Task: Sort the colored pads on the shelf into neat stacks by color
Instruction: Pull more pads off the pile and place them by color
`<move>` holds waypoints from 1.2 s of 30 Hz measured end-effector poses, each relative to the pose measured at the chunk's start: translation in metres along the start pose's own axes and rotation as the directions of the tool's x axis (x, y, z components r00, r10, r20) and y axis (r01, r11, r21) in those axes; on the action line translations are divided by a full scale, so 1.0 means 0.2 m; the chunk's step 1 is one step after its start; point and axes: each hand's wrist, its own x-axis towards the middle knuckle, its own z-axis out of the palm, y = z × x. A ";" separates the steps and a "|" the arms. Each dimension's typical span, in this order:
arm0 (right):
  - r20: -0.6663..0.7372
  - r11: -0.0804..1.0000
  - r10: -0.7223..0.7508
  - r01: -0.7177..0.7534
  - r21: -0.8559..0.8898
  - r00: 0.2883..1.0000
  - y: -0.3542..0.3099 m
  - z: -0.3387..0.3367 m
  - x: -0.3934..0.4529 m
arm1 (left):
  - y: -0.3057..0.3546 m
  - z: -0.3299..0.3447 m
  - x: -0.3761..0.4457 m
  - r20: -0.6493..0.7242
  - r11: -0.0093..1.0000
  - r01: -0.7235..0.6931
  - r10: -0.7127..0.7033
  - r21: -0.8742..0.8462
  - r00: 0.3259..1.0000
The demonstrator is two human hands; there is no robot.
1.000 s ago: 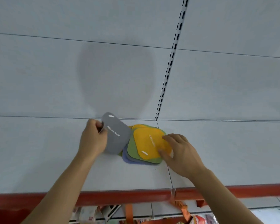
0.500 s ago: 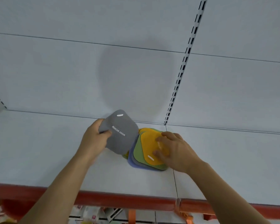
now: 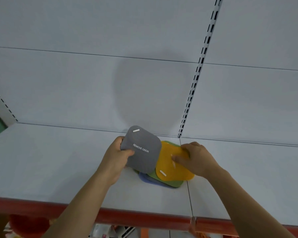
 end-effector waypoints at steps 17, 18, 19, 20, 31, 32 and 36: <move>-0.123 0.930 0.204 -0.152 0.336 0.971 0.02 -0.03 -0.23 | -0.04 0.09 0.01 0.002 0.935 -0.141 0.148 0.326 0.989; -0.205 0.945 0.167 -0.097 0.312 0.965 0.02 -0.04 -0.24 | -0.03 0.09 0.01 0.007 0.922 -0.167 0.176 0.349 0.984; -0.275 0.953 0.136 -0.049 0.300 0.952 0.03 -0.05 -0.25 | -0.03 0.09 0.01 0.014 0.912 -0.195 0.204 0.361 0.979; -0.326 0.953 0.110 -0.007 0.302 0.939 0.04 -0.07 -0.27 | -0.03 0.09 0.02 0.020 0.905 -0.211 0.219 0.369 0.976; -0.171 0.997 -0.073 0.075 0.006 0.983 0.14 -0.13 -0.41 | 0.00 0.09 0.07 0.085 0.942 -0.281 0.270 0.185 0.959; -0.214 0.994 -0.100 0.108 0.027 0.972 0.15 -0.14 -0.43 | 0.00 0.09 0.07 0.097 0.941 -0.289 0.275 0.177 0.956; -0.363 0.973 -0.059 0.134 0.187 0.930 0.16 -0.22 -0.50 | 0.00 0.11 0.05 0.159 0.932 -0.332 0.309 0.144 0.938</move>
